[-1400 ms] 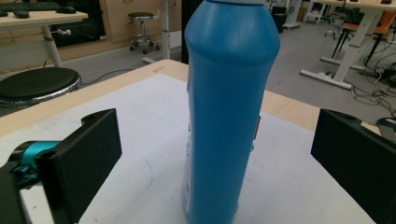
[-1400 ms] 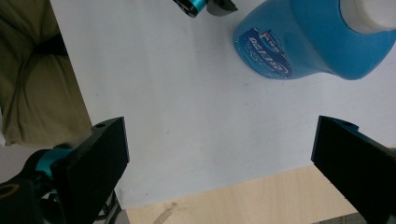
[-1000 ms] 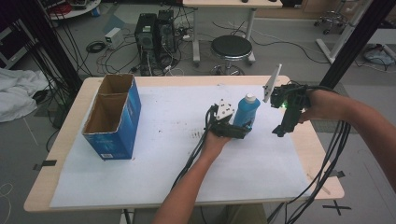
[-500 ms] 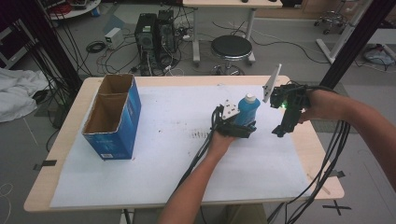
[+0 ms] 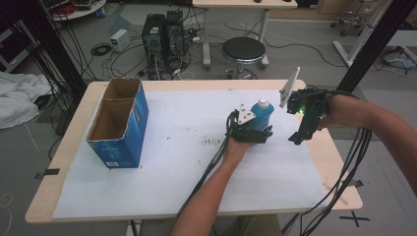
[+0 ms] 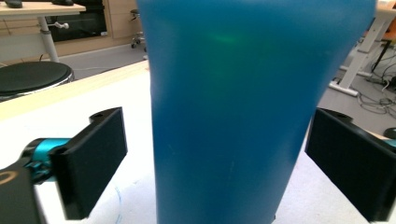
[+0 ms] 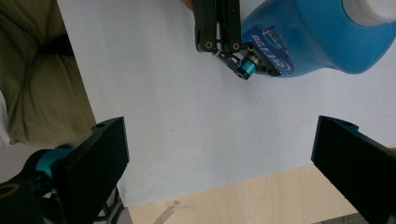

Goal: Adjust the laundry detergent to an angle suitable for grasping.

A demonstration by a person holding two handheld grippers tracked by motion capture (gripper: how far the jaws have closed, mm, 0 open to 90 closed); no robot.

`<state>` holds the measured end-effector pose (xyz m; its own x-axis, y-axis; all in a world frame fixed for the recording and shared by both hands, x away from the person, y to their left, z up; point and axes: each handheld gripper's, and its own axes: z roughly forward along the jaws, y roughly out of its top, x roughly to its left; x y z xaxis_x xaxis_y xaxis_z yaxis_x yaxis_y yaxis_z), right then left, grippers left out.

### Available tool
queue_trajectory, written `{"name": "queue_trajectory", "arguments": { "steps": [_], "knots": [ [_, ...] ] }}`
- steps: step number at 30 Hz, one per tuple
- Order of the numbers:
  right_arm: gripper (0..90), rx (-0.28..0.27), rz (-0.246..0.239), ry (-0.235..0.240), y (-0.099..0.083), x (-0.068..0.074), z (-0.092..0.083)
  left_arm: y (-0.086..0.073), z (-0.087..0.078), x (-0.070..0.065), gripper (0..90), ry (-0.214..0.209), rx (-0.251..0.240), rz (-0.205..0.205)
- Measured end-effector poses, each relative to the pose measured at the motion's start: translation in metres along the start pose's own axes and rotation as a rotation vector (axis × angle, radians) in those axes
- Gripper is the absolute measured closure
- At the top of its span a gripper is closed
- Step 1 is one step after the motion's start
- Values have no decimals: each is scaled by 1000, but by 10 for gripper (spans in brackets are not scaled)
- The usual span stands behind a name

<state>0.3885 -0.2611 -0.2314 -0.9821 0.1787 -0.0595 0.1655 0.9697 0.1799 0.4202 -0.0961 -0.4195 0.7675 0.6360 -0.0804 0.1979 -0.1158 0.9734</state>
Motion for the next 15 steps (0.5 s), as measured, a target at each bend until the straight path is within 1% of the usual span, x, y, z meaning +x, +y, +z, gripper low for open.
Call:
{"name": "queue_trajectory", "arguments": {
  "steps": [5,8,10,15],
  "knots": [
    [31,1,-6,0,2,-1,1,0,0,2,103,9,4,3],
    [31,3,-5,1,2,-1,1,0,-1,3,118,5,6,-5],
    [31,1,-3,1,2,-1,1,0,-1,3,119,4,11,-1],
    [31,4,-1,3,2,-1,1,-1,-1,5,121,10,13,-8]
  ]
}}
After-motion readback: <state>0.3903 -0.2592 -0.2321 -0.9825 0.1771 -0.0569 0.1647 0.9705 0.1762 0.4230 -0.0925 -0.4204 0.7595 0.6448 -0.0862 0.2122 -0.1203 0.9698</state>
